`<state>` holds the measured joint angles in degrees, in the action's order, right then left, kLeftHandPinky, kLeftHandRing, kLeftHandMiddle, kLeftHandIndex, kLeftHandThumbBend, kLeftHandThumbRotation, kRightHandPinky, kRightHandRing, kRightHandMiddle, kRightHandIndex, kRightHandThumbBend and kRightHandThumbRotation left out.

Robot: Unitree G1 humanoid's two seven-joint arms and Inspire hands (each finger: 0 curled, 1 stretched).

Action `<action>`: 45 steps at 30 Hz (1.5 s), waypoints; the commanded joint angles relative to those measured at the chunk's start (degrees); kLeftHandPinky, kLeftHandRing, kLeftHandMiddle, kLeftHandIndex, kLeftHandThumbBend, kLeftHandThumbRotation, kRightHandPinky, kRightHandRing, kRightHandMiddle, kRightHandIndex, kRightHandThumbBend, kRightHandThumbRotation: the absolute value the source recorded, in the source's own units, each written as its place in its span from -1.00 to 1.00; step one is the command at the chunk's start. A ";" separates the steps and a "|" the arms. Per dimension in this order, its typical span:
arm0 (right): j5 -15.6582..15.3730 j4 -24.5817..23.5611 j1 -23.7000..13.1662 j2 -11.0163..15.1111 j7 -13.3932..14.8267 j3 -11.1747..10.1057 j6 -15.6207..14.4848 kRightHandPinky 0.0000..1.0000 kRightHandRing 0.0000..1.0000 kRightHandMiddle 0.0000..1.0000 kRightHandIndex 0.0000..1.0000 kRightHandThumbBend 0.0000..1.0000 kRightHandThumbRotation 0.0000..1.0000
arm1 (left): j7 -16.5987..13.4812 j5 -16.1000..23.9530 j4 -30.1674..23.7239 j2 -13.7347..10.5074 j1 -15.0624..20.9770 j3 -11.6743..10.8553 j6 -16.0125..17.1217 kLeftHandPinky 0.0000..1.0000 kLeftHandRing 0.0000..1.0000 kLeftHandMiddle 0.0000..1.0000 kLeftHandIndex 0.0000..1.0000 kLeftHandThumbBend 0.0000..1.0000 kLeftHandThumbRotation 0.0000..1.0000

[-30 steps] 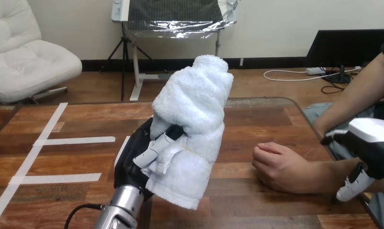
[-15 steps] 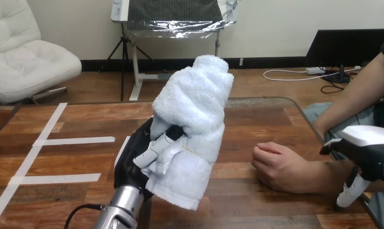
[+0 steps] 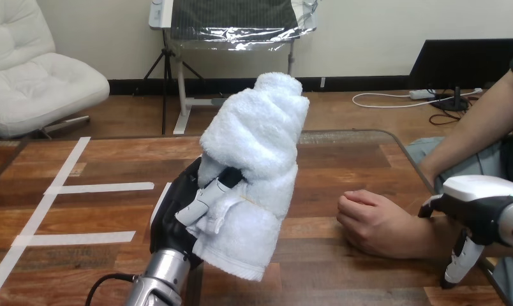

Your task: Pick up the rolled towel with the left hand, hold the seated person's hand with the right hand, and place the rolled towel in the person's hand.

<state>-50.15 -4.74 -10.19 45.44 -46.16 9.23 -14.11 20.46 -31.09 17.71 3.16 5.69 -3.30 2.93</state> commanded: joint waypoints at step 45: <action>-2.84 16.50 -9.30 0.12 9.89 8.18 7.26 0.50 0.52 0.58 0.57 0.47 -0.95 | 0.46 -0.44 -6.90 2.61 -0.02 -0.96 1.61 -0.46 -0.35 -0.19 -0.04 0.67 -0.89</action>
<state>-53.68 10.04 -16.60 45.38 -38.08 17.33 -7.87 21.07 -31.08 15.03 3.29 3.78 -3.50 3.14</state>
